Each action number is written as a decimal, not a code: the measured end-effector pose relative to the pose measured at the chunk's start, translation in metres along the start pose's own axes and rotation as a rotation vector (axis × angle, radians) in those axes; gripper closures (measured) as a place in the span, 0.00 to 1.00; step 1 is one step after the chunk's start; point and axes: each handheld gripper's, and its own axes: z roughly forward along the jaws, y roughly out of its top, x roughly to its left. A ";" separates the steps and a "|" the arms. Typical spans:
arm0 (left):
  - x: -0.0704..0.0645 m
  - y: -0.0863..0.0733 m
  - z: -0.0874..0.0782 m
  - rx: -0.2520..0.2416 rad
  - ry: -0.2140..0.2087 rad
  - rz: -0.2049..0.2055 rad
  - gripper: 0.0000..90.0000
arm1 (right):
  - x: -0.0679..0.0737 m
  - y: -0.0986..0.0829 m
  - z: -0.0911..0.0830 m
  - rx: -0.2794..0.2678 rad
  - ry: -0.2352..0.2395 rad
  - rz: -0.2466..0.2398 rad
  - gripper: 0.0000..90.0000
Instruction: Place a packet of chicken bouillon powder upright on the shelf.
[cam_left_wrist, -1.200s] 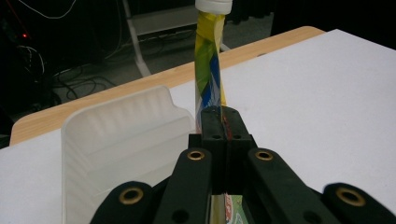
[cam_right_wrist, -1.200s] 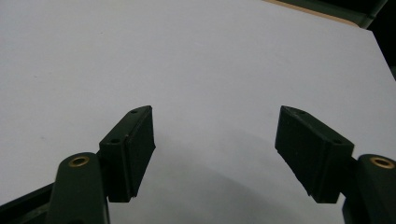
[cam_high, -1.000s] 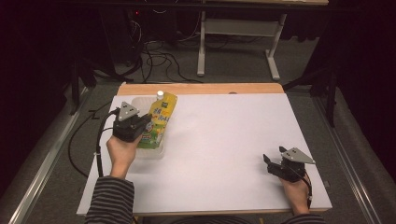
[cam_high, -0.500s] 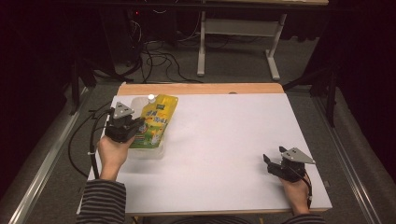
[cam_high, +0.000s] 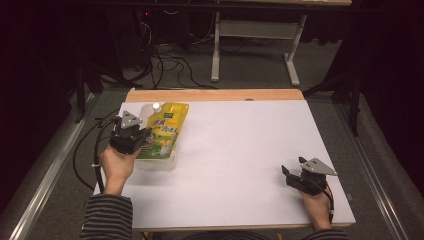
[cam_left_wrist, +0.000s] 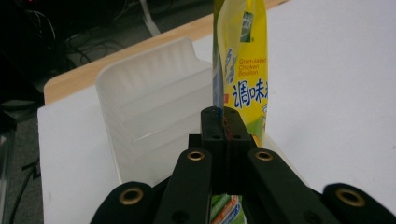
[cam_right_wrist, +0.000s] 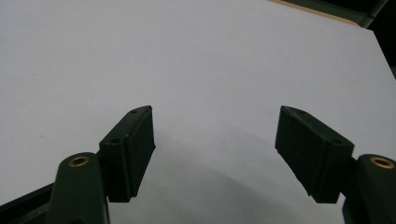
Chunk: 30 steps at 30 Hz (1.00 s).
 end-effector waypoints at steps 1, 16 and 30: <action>-0.001 0.000 0.000 -0.011 -0.001 0.000 1.00 | 0.000 0.000 0.000 0.000 0.000 0.000 0.32; -0.003 -0.011 0.004 -0.128 -0.049 -0.061 1.00 | 0.000 0.000 0.001 0.004 0.001 -0.003 0.32; 0.003 -0.030 -0.006 -0.093 -0.052 -0.073 1.00 | 0.001 0.001 0.002 0.016 -0.001 -0.010 0.32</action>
